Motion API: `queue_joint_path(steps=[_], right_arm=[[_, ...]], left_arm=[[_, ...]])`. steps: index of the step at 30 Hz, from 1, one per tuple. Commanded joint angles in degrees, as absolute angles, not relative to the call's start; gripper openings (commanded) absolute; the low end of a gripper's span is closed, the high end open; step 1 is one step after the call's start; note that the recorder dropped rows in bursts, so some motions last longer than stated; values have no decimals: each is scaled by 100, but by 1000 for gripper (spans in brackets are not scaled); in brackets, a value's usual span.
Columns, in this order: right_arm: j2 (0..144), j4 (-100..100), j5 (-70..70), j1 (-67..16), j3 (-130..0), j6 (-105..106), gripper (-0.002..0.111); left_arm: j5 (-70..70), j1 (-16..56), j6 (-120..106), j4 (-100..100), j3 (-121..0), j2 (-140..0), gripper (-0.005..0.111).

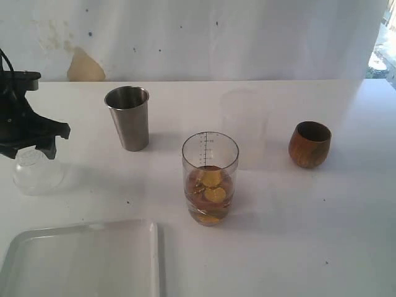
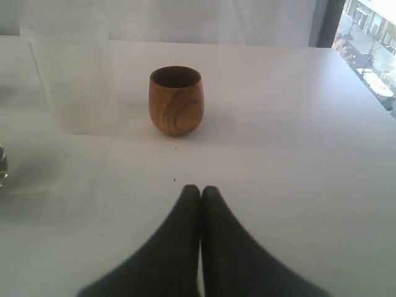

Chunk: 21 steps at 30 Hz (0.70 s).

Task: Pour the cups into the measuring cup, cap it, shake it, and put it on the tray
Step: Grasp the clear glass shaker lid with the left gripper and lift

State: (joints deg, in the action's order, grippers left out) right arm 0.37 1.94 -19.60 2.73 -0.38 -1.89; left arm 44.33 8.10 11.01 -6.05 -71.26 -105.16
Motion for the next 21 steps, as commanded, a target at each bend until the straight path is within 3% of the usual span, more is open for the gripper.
queue_joint_path(steps=[1,21], right_arm=[[0,193,-1953,244,0,-223,0],[0,193,-1953,244,0,-223,0]], left_arm=[[4312,812,1365,-814,-7136,-10563,66],[4224,812,1494,-953,-7136,-10746,63]])
